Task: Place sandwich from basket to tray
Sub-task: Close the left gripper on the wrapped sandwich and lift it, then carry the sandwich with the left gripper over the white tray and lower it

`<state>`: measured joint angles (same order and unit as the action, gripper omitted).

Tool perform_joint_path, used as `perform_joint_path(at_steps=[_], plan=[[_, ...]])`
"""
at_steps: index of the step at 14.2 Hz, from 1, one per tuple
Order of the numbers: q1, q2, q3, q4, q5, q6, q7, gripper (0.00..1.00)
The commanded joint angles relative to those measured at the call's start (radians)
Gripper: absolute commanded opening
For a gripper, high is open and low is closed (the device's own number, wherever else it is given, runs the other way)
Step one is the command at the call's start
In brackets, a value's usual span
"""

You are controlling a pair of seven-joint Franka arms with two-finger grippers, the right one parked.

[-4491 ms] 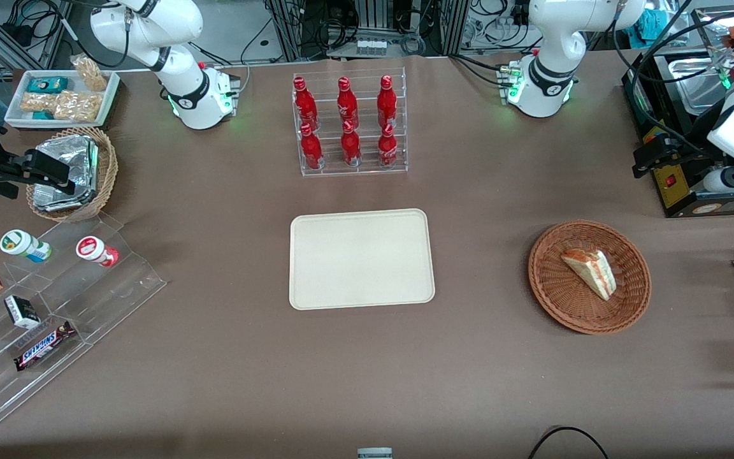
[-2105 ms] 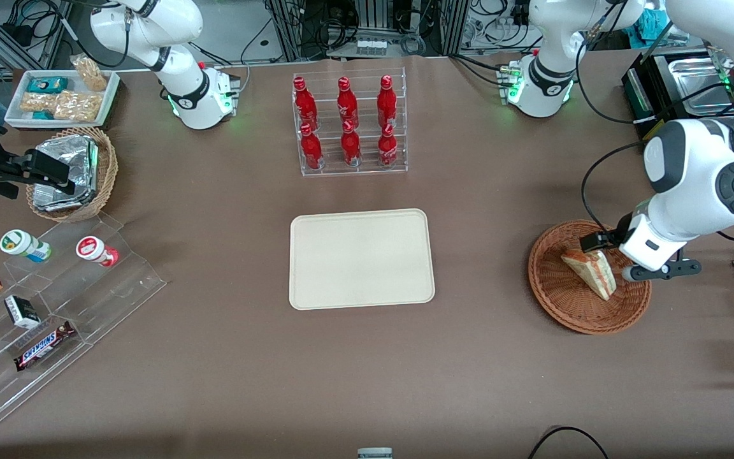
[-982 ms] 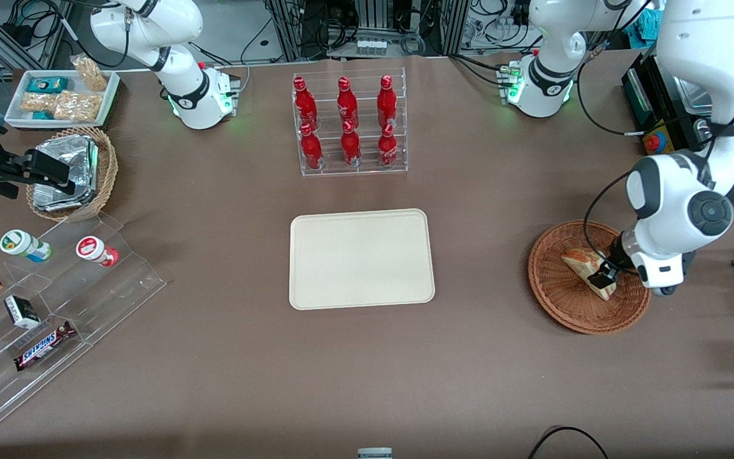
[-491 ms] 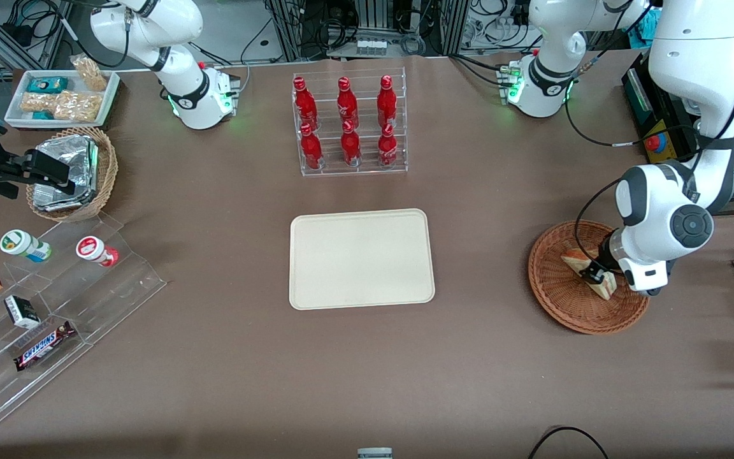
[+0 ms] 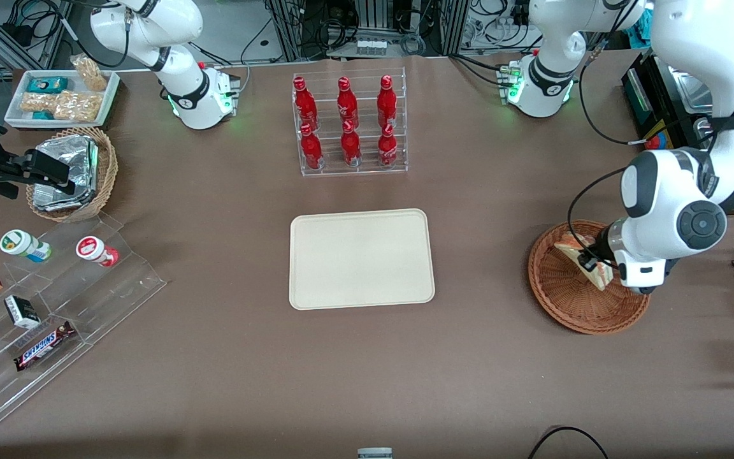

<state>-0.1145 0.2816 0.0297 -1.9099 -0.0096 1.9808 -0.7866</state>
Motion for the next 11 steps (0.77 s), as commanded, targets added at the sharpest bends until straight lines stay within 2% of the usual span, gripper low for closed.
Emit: perform_joint_path(at_steps=[1, 4, 5, 7, 8, 11], plan=[[-0.091, 0.007, -0.022, 0.032, 0.007, -0.022, 0.197, 0.08], [-0.219, 0.025, -0.025, 0.057, 0.002, -0.016, 0.322, 0.13], [-0.262, 0.030, -0.027, 0.057, 0.000, 0.002, 0.322, 0.11], [-0.361, 0.069, -0.030, 0.064, -0.010, 0.085, 0.288, 0.05], [-0.402, 0.094, -0.030, 0.075, -0.039, 0.120, 0.233, 0.03], [-0.537, 0.207, -0.030, 0.179, -0.056, 0.193, 0.098, 0.00]])
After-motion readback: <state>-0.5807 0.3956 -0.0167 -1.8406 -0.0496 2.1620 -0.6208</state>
